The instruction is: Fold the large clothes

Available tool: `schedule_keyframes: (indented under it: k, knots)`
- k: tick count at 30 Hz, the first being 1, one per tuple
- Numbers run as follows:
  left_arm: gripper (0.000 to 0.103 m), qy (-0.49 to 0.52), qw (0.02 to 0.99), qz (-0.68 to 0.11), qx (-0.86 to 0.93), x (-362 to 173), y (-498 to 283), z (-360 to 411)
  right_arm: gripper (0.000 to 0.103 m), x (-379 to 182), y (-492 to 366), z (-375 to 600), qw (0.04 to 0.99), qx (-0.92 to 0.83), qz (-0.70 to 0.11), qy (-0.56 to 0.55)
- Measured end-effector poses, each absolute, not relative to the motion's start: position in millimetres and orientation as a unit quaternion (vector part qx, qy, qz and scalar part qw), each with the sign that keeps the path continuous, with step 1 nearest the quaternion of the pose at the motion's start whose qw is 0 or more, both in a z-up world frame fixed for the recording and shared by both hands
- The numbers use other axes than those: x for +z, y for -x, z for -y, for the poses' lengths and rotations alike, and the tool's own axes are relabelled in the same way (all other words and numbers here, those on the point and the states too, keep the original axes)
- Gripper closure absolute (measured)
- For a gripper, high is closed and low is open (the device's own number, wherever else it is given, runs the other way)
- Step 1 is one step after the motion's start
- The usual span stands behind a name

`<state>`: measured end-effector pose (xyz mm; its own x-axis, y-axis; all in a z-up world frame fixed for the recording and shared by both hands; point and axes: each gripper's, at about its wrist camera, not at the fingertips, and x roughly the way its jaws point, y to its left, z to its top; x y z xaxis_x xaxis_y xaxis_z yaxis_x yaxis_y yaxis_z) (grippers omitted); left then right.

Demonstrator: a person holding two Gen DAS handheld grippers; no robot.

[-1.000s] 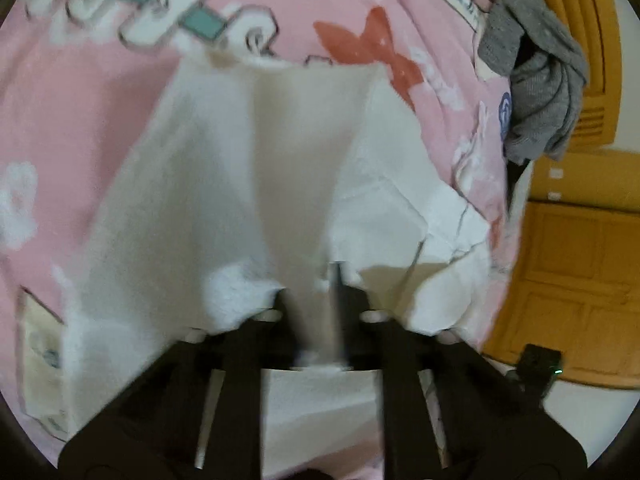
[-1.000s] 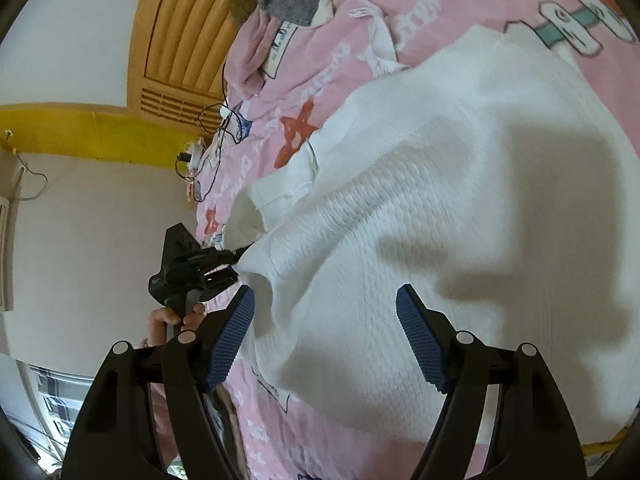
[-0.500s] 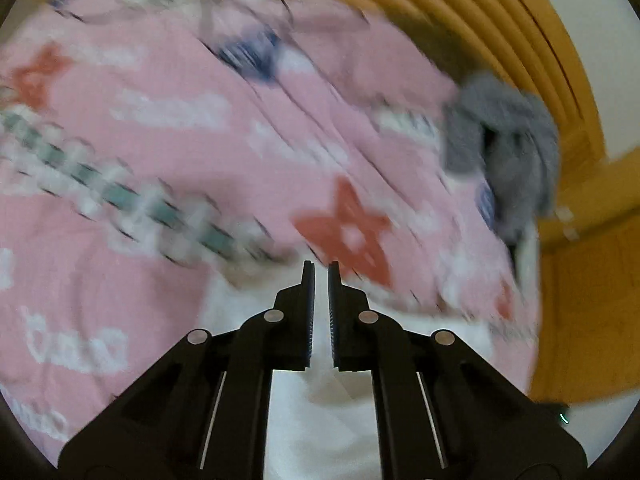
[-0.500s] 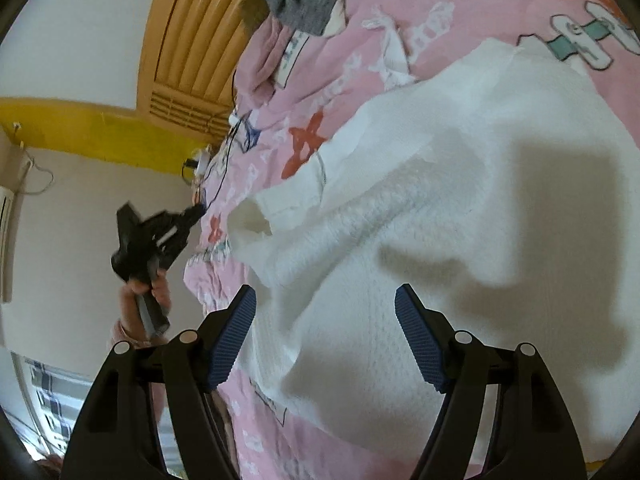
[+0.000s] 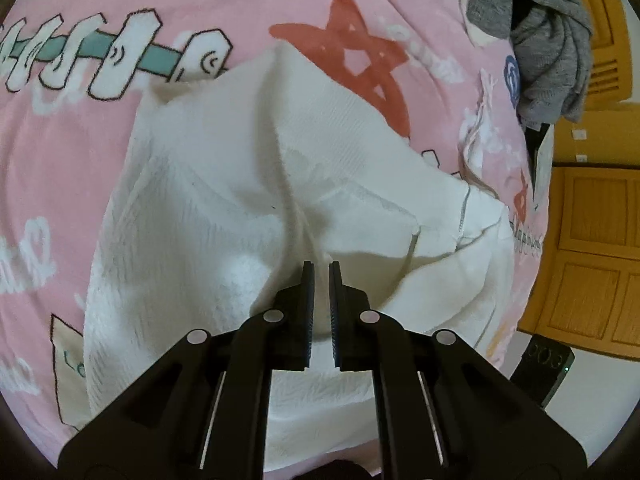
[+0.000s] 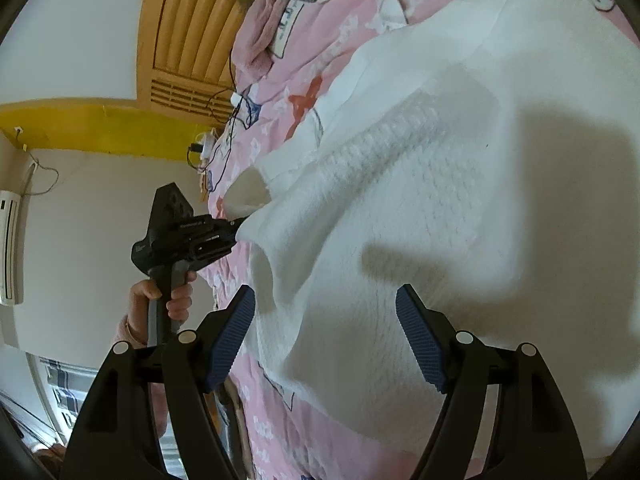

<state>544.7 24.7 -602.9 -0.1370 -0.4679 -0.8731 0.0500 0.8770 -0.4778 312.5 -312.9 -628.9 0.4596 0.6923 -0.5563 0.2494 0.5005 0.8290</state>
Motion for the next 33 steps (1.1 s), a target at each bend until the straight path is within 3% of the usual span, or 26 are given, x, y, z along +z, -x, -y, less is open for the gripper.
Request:
schedule_keyframes:
  k: [5,9,13,33]
  knots:
    - [0.096,0.130,0.663,-0.707,-0.210,-582,-531,-33,0.032,-635,-309,309,0.704,0.161,-0.498,-0.479]
    - [0.096,0.022,0.709,-0.685,-0.163,-563,-524,-27,0.032,-640,-310,305,0.707,0.159,-0.501,-0.474]
    - [0.096,0.087,0.688,-0.700,-0.170,-565,-525,-35,0.032,-637,-313,302,0.707,0.161,-0.498,-0.476]
    - [0.096,0.123,0.657,-0.720,-0.188,-560,-514,-52,0.031,-641,-312,294,0.702,0.166,-0.495,-0.484]
